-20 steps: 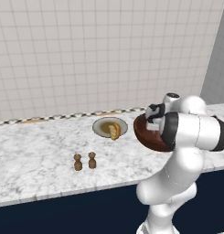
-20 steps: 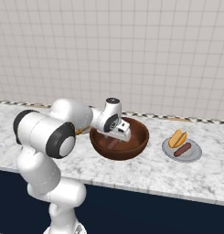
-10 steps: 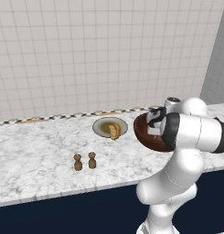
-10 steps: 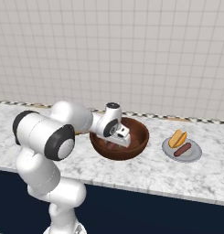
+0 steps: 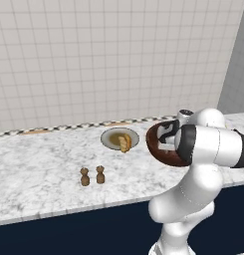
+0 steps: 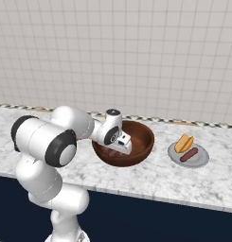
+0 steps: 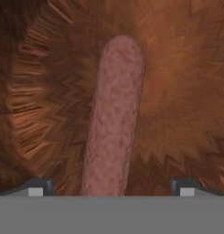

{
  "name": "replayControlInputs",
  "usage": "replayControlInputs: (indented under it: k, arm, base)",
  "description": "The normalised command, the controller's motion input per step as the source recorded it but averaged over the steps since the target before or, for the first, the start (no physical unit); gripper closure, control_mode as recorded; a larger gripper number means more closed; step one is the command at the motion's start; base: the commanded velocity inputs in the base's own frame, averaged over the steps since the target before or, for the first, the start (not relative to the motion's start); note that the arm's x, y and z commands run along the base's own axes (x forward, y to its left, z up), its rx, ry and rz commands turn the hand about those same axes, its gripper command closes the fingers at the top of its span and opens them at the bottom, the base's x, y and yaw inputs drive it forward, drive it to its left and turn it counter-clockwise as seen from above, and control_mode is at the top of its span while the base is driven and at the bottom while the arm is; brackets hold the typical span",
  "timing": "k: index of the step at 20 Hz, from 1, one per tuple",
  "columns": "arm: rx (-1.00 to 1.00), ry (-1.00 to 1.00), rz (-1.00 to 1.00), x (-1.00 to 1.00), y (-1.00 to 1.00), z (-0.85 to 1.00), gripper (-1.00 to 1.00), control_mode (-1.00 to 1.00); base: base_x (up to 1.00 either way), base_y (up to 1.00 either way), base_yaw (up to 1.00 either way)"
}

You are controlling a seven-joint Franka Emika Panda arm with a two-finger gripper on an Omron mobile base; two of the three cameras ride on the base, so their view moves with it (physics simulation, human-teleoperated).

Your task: Place one bun and one sausage from the bowl on each plate.

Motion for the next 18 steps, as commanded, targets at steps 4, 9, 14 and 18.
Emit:
replayControlInputs:
  k: [4, 9, 14, 18]
  arm:
    - [0.0, 0.0, 0.0, 0.02, 0.01, -0.21, -1.0, -1.0]
    - [0.02, 0.01, 0.0, 0.0, 0.0, -0.38, -1.0, -1.0]
    - [0.0, 0.0, 0.0, 0.0, 0.0, -0.03, -1.0, -1.0]
    - [0.0, 0.0, 0.0, 0.0, 0.0, 0.0, 1.0, -1.0]
  base:
    - [0.0, 0.0, 0.0]
    - [0.0, 0.0, 0.0]
    - [0.0, 0.0, 0.0]
    - [0.0, 0.0, 0.0]
